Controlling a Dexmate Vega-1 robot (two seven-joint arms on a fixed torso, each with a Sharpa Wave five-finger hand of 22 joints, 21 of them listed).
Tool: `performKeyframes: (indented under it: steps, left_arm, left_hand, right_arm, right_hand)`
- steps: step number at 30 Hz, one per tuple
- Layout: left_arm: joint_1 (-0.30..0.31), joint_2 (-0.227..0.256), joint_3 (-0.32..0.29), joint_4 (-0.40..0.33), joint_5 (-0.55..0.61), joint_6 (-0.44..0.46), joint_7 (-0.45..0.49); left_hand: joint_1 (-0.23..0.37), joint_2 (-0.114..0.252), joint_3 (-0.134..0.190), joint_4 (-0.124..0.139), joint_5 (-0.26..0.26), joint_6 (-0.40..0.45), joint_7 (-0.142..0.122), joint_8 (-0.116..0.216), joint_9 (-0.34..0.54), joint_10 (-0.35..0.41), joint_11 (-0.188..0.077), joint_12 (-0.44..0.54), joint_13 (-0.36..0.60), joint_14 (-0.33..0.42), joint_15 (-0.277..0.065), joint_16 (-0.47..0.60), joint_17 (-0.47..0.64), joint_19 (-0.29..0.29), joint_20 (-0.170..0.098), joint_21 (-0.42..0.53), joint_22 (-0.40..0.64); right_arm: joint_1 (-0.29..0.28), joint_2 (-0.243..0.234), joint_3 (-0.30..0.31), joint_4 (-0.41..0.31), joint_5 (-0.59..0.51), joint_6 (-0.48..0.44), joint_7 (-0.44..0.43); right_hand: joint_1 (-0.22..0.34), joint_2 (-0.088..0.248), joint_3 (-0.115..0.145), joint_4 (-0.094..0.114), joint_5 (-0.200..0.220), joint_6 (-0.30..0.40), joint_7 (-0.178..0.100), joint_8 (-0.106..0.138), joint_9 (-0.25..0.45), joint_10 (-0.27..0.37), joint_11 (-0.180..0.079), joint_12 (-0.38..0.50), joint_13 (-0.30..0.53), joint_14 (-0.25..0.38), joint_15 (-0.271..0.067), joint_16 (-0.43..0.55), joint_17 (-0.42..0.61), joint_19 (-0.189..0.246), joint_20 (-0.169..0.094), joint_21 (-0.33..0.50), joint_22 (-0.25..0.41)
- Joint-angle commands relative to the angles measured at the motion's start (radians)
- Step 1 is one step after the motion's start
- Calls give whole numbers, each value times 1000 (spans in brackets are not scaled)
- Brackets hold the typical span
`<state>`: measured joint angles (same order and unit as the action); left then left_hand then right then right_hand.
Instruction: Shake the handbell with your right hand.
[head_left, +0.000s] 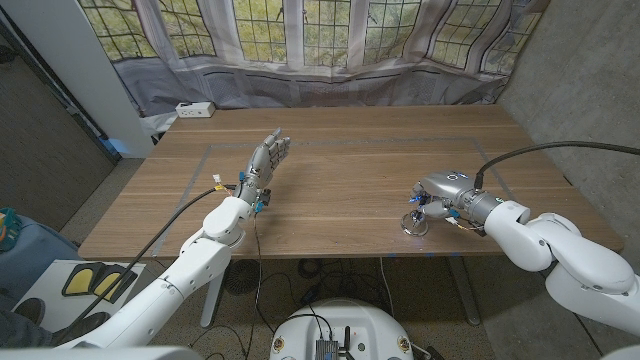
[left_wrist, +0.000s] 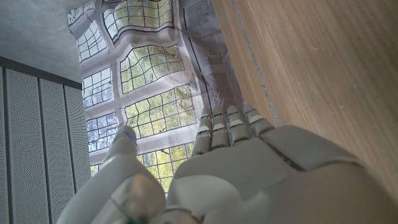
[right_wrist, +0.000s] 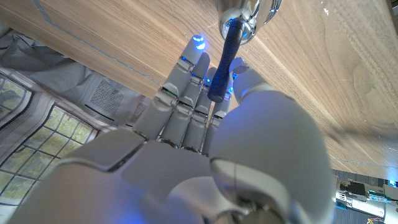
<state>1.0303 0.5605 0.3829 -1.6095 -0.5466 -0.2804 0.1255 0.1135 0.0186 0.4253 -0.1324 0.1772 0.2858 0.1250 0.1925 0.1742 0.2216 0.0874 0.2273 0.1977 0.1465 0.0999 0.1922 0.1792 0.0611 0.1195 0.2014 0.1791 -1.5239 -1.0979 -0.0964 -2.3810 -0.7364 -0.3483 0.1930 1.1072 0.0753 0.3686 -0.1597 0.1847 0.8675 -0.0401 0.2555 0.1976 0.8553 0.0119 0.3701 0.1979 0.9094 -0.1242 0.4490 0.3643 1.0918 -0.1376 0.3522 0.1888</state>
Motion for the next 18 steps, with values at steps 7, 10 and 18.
performKeyframes:
  steps: [7,10,18]
  left_arm:
    - [-5,-11,3,19,-2,-12,-4]
    - [-5,-12,4,20,-3,-13,-5]
    - [-2,-12,4,19,-4,-14,-4]
  left_hand:
    - [9,-1,6,-3,-1,9,3,-3,5,7,1,-6,3,8,-2,-2,1,4,0,0,3]
    - [9,-1,6,-3,-1,9,2,-3,5,8,3,-6,3,7,-1,-2,1,4,0,0,3]
    - [9,-1,6,-3,-1,9,3,-3,5,8,2,-6,3,9,-3,-2,1,3,1,-1,3]
  right_arm:
    - [29,-50,-21,11,69,-10,-21]
    - [34,-58,-24,14,86,-5,-24]
    - [53,-80,-31,22,127,10,-28]
  right_hand:
    - [29,13,1,-5,-4,43,-7,14,6,38,-1,12,2,40,-60,13,6,24,-19,23,5]
    - [49,18,6,-12,-4,50,-6,15,7,49,-1,15,3,47,-65,15,9,34,-23,30,6]
    - [122,33,15,-22,-3,96,5,25,13,84,5,24,5,83,-72,22,21,51,-30,54,11]
